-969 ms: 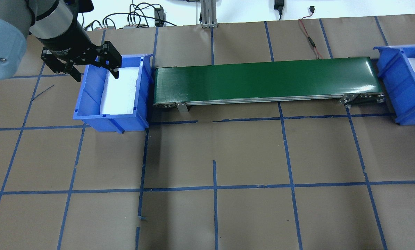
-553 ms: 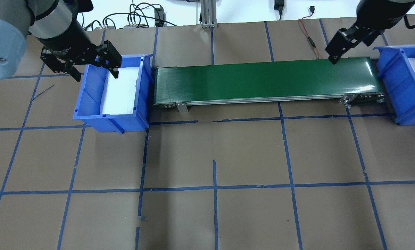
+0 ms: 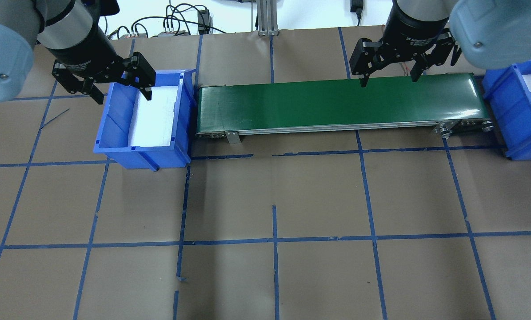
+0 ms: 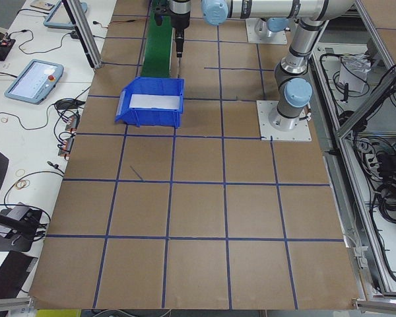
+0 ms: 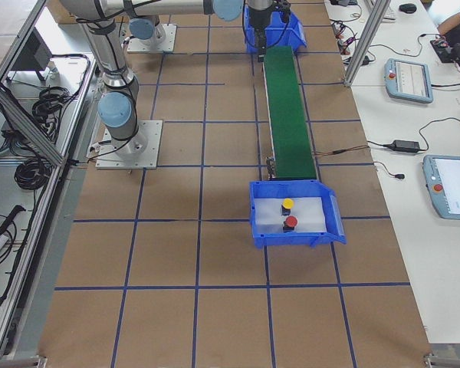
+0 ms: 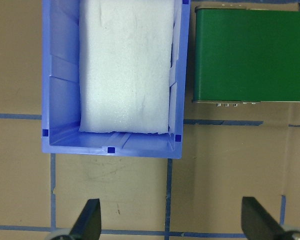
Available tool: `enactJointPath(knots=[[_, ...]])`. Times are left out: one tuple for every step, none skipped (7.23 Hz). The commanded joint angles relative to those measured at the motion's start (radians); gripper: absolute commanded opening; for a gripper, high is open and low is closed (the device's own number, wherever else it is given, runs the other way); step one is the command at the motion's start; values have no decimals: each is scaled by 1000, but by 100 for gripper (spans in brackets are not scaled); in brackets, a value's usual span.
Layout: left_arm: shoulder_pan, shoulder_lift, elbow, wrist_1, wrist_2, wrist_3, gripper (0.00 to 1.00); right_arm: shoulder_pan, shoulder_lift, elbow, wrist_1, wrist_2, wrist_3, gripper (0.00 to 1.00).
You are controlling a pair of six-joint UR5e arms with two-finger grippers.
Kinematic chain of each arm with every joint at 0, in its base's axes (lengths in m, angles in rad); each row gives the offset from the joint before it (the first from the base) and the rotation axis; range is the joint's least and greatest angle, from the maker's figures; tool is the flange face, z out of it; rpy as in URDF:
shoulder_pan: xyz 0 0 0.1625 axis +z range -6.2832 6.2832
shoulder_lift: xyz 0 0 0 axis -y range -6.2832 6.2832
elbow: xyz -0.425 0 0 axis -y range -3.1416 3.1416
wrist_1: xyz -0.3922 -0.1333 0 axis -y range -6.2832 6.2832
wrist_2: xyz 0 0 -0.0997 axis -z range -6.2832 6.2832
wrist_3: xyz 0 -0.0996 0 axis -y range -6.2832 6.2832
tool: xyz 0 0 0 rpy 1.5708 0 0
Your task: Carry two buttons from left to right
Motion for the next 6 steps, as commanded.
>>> enactJointPath(knots=[[0,0,0,0,0,0,100,-6,2,-1,-2,1,26,100],[0,0,0,0,0,0,100,-5,-1,6,-7,1,25,100],[3,0,-2,0,-3,0,100,-5,2,9,-8,-2,20,100],[5,-2,2,-1,-9,-2,100,-8,2,9,-8,1,7,100],[9,-3,3,-3,1,-3,100,-9,3,11,-10,1,-13,100],[9,-3,2,-5,2,-3,100,-9,3,8,-8,0,-16,100]])
